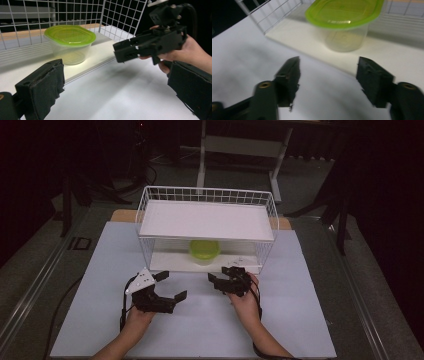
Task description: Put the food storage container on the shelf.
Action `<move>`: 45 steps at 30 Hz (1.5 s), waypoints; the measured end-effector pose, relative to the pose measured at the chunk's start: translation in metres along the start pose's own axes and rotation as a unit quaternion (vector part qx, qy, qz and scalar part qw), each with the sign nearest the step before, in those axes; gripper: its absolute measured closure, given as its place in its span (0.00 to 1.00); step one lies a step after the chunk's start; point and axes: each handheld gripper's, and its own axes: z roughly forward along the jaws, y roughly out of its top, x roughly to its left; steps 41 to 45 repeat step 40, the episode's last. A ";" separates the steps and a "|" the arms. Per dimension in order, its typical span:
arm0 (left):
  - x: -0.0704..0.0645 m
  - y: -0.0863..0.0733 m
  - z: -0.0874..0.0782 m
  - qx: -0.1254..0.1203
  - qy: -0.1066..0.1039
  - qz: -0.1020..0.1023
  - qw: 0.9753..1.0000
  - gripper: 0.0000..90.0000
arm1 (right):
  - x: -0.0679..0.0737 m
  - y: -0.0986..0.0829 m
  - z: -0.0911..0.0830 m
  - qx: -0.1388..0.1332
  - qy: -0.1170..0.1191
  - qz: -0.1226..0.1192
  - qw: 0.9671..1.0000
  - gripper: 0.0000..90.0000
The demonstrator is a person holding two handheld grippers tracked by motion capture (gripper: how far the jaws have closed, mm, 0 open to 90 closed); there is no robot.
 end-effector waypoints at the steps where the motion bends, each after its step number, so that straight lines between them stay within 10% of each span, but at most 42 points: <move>1: 0.000 -0.001 0.000 0.001 -0.001 0.002 1.000 0.02 | 0.001 -0.003 -0.002 0.001 0.007 -0.008 1.000 0.31; 26: -0.007 -0.009 0.002 0.021 -0.053 0.038 0.998 0.02 | 0.006 -0.038 -0.059 -0.023 0.028 -0.038 0.999 0.20; 45: -0.009 -0.010 0.002 0.021 -0.058 0.058 0.996 0.02 | -0.001 -0.043 -0.060 -0.026 0.026 -0.056 0.998 0.20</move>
